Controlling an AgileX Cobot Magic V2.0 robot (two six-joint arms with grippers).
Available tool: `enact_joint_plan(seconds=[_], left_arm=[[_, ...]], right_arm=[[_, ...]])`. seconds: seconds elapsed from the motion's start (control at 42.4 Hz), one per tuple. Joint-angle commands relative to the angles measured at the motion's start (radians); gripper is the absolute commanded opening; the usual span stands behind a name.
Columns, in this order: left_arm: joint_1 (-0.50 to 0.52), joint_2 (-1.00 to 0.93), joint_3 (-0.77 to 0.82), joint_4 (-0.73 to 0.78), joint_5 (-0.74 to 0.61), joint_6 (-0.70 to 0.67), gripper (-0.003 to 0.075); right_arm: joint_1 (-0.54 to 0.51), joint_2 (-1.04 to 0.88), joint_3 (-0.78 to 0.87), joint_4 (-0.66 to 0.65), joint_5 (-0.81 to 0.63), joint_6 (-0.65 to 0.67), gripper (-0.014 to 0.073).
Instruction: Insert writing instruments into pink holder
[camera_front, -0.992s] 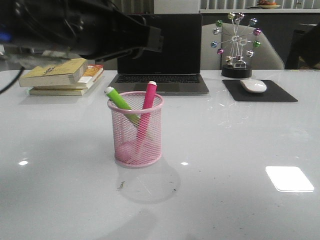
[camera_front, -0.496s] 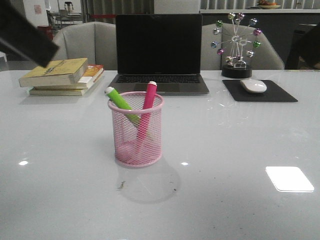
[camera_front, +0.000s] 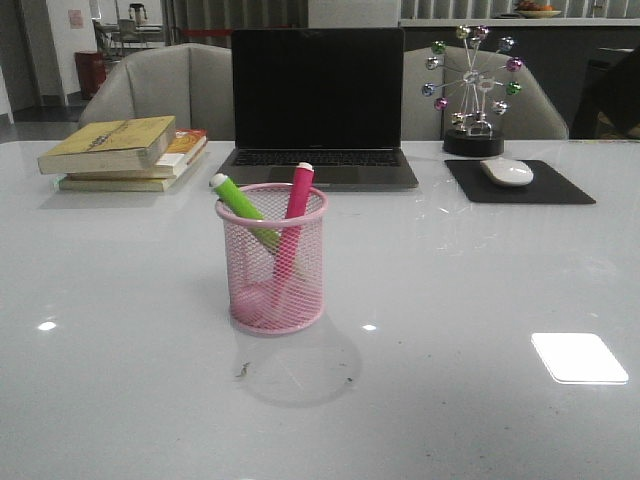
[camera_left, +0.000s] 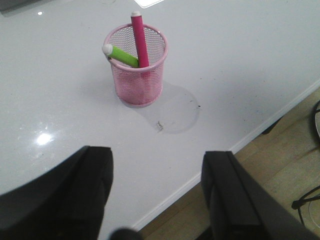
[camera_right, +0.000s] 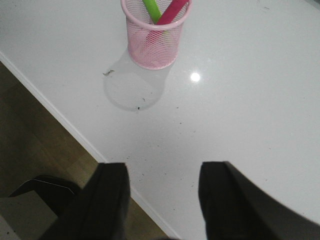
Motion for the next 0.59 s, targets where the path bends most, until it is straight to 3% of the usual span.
enact_joint_plan(seconds=[0.0, 0.236, 0.425, 0.567], left_arm=[[-0.009, -0.005, -0.029, 0.027, -0.06, -0.012, 0.0423], [-0.009, -0.005, -0.025, 0.094, -0.06, -0.003, 0.0211], [-0.009, -0.005, -0.025, 0.098, -0.056, -0.003, 0.0089], [-0.009, -0.005, -0.025, 0.098, -0.061, -0.003, 0.0093]], right_arm=[[0.0, -0.01, -0.024, -0.005, -0.058, -0.004, 0.0323], [0.0, -0.01, -0.024, -0.005, -0.055, -0.004, 0.0059], [0.0, -0.01, -0.024, -0.005, -0.054, -0.004, 0.0057], [0.0, -0.01, -0.024, -0.005, -0.054, -0.004, 0.0057]])
